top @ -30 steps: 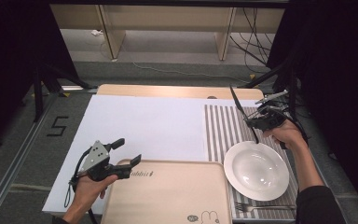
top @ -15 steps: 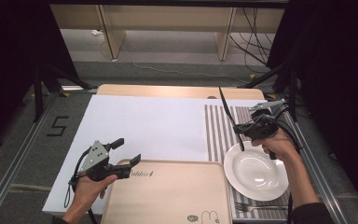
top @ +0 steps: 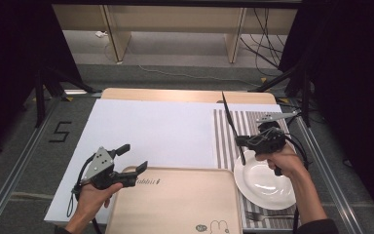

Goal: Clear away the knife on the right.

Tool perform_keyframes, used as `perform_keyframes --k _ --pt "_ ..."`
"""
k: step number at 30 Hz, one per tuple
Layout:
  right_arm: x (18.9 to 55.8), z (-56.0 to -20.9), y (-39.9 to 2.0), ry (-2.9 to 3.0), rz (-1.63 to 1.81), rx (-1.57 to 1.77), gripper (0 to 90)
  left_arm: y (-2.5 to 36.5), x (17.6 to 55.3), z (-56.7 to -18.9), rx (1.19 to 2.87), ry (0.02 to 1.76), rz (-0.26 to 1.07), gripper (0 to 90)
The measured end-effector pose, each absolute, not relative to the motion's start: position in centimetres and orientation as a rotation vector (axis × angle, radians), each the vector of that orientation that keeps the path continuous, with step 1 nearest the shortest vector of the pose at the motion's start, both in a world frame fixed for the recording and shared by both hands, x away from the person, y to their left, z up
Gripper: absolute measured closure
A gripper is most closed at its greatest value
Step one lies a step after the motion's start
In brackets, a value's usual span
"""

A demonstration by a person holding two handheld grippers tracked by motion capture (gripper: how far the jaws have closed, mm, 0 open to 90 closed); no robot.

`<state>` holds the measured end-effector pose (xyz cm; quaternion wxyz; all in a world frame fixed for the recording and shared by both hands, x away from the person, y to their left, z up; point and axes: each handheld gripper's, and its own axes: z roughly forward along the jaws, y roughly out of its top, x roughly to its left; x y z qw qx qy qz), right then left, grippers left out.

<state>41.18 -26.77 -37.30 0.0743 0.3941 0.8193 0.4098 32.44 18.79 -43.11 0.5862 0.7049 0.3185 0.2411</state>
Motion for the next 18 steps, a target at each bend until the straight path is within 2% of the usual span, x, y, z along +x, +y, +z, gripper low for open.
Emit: perform_keyframes --k 18 --pt "36.8 -36.7 -25.0 2.442 1.290 1.159 80.4 18.7 32.5 -43.1 1.631 0.740 0.563 16.4"
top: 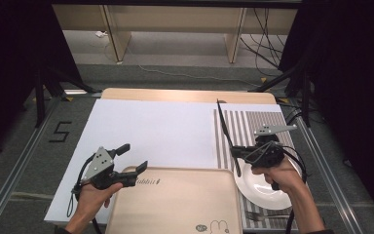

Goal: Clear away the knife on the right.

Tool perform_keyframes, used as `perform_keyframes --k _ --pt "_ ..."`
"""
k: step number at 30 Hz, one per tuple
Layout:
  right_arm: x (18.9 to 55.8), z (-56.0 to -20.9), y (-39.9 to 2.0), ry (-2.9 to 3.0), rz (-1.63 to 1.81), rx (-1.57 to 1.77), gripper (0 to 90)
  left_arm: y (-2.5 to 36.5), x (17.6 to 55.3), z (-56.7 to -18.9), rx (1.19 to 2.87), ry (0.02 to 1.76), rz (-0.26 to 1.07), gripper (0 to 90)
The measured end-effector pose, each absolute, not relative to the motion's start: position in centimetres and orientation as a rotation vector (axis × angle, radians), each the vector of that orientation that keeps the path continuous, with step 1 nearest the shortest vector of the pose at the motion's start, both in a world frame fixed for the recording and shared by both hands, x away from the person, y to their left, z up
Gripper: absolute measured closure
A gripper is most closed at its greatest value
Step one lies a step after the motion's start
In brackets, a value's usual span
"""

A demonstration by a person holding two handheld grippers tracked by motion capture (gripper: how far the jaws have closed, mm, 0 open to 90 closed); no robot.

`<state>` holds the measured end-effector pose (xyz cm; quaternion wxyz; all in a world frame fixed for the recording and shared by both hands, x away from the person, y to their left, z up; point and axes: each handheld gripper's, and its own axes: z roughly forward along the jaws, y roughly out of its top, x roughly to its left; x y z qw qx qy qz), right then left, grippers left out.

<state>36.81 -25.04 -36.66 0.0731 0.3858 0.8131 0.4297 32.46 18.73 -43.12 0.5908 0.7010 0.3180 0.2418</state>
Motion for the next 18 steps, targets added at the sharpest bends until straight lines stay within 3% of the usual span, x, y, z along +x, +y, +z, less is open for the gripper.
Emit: perform_keyframes --k 18 --pt "31.8 -39.4 -22.0 2.568 1.199 1.178 80.3 18.9 32.2 -42.9 1.629 0.736 0.569 16.4"
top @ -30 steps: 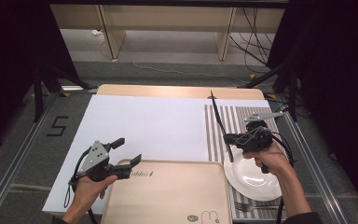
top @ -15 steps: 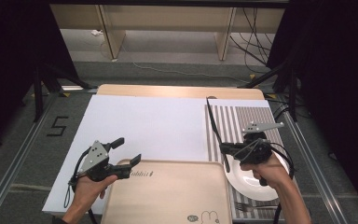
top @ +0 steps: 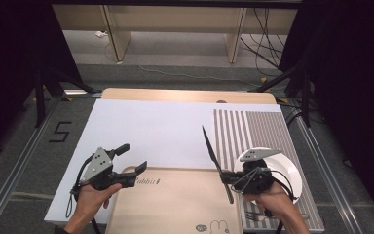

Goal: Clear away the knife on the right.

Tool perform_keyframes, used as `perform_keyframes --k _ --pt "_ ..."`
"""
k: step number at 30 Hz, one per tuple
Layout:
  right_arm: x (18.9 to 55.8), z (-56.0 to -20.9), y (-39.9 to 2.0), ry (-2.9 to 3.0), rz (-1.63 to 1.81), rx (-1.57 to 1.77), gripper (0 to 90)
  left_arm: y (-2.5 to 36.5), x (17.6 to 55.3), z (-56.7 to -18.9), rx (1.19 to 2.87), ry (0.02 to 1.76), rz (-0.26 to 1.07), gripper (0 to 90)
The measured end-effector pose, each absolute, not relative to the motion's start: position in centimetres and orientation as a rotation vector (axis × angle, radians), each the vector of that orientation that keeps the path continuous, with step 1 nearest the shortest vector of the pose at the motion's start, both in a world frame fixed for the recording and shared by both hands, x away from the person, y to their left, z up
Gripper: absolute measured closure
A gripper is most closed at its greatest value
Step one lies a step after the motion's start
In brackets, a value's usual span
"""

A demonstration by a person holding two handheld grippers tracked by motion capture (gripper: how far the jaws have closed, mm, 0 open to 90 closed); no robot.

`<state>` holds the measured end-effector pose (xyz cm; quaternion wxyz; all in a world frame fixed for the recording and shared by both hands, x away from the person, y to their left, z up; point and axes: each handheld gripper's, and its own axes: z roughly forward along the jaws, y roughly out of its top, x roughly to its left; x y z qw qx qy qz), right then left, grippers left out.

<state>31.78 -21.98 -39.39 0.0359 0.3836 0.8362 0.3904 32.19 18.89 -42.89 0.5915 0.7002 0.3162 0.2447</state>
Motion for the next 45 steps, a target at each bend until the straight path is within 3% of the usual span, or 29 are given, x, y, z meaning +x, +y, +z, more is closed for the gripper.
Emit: perform_keyframes --k 45 --pt "26.6 -43.6 -17.7 2.799 0.864 1.068 80.3 19.1 31.8 -42.8 1.641 0.736 0.577 16.4"
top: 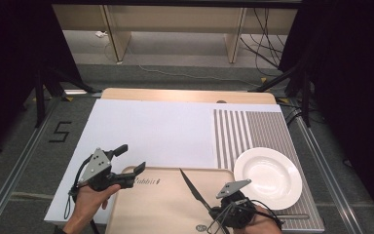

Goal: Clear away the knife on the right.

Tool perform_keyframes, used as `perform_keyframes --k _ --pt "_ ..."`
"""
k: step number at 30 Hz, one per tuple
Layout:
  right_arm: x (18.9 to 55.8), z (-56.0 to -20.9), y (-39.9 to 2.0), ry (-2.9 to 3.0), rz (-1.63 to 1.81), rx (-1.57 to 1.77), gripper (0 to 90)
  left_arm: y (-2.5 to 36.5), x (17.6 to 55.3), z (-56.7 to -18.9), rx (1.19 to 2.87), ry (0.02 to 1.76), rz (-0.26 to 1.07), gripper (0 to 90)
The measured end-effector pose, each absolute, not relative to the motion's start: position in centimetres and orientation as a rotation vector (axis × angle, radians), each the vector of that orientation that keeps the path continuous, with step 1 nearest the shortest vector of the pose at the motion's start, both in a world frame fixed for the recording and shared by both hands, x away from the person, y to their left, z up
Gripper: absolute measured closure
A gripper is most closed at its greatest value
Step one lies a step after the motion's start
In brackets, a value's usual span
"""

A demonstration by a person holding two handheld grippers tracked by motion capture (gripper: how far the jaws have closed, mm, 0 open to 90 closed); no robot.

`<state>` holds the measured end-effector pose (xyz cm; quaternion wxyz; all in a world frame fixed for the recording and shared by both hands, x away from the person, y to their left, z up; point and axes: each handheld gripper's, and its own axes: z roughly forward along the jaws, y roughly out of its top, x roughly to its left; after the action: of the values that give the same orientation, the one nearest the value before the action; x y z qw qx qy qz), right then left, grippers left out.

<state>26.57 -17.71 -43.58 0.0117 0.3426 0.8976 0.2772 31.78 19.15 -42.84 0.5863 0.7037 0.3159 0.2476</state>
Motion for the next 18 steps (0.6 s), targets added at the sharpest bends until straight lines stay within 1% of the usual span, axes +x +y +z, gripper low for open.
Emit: perform_keyframes --k 10,18 --pt "26.06 -43.92 -17.72 2.834 0.842 1.052 80.2 19.71 31.15 -42.86 1.643 0.736 0.584 16.3" --pt "25.71 -44.20 -17.38 2.849 0.779 1.046 80.3 19.22 31.13 -43.02 1.658 0.714 0.582 16.3"
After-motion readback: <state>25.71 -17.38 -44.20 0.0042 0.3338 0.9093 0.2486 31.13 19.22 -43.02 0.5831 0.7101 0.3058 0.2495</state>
